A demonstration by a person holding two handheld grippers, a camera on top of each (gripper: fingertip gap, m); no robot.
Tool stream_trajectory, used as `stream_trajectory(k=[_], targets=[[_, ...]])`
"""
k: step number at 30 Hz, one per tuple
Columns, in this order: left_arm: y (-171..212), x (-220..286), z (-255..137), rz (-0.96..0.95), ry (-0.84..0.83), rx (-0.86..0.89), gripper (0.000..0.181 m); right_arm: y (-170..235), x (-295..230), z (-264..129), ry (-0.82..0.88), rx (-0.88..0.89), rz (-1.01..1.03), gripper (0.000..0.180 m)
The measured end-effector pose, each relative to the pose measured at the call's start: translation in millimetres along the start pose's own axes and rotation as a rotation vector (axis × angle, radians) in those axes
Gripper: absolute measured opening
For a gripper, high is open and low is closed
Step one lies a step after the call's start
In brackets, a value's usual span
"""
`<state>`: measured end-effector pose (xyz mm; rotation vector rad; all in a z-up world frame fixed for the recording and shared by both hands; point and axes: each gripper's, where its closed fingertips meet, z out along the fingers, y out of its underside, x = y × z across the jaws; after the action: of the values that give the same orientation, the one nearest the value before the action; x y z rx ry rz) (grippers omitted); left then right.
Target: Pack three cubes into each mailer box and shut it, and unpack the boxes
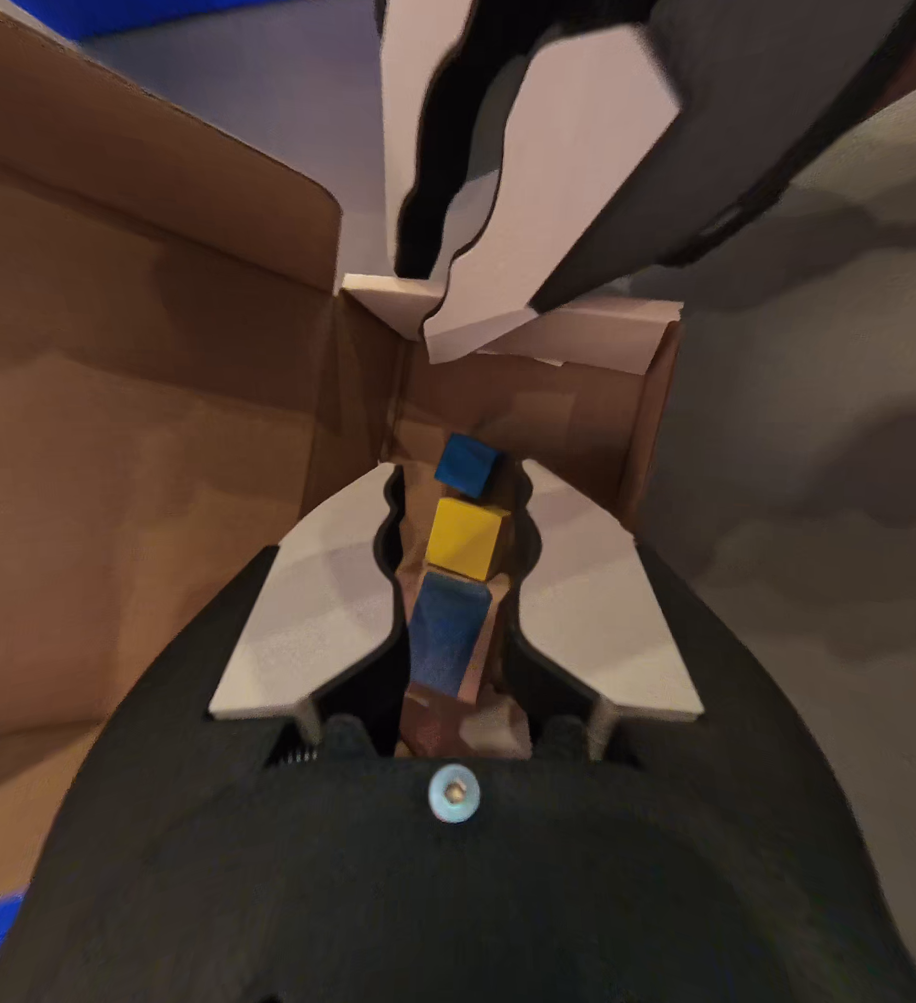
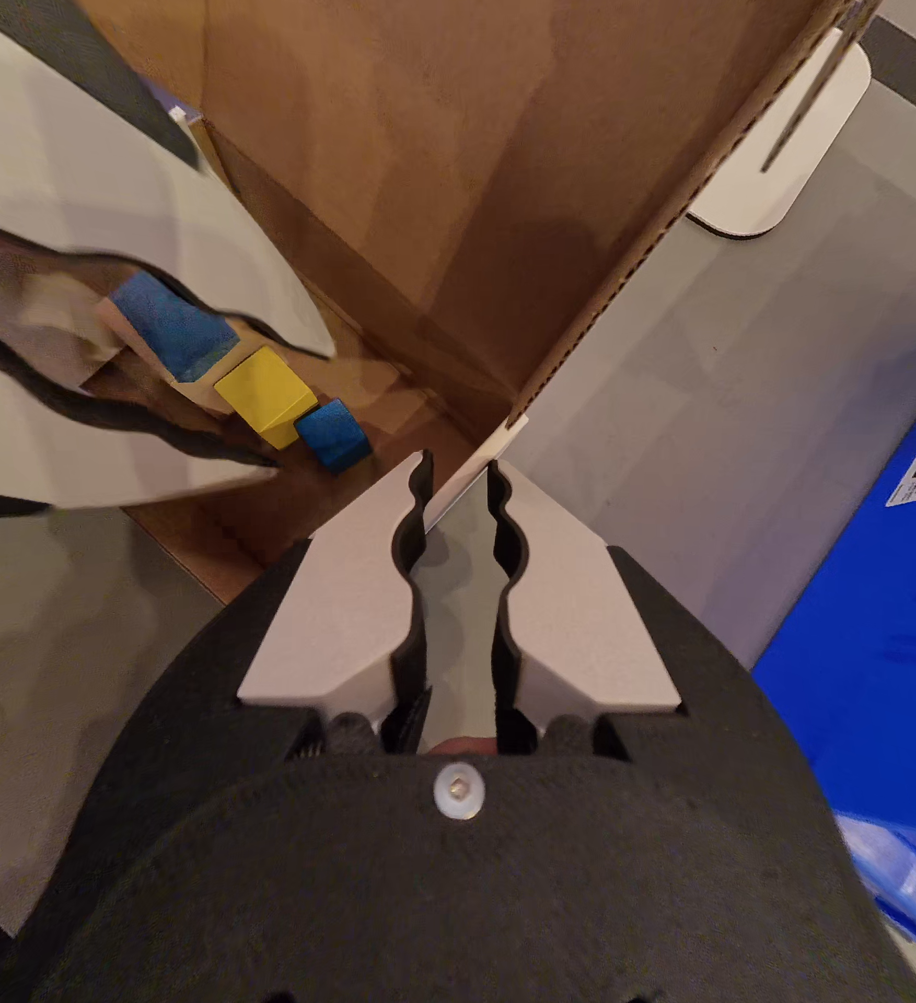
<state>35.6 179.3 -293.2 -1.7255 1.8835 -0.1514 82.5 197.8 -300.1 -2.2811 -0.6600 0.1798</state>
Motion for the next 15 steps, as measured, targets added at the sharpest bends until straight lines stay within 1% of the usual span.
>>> stream_trajectory(k=[3, 6, 7, 9, 11, 15], targets=[[-3.9, -9.8, -34.3, -0.017, -0.083, 0.063, 0.038, 0.5, 0.5, -0.5, -0.001, 0.001, 0.002, 0.018], [-1.2, -37.4, -89.2, -0.029, -0.286, 0.093, 0.036, -0.5, 0.1, -0.4, -0.008, 0.008, 0.000, 0.018], [0.1, -47.0, -107.5, -0.071, -0.341, 0.118, 0.035, -2.0, -0.8, -0.4, -0.013, 0.015, -0.002, 0.019], [10.6, -60.0, -129.7, -0.179, -0.386, 0.139, 0.036, -4.8, -2.1, -1.3, -0.014, 0.025, -0.014, 0.021], [26.8, -69.2, -134.8, -0.256, -0.416, 0.133, 0.039, -7.8, -3.8, -3.8, -0.015, 0.041, -0.025, 0.023], [50.3, -63.7, -110.1, -0.376, -0.370, 0.106, 0.051, -17.4, -1.3, -18.0, 0.003, 0.097, -0.039, 0.028]])
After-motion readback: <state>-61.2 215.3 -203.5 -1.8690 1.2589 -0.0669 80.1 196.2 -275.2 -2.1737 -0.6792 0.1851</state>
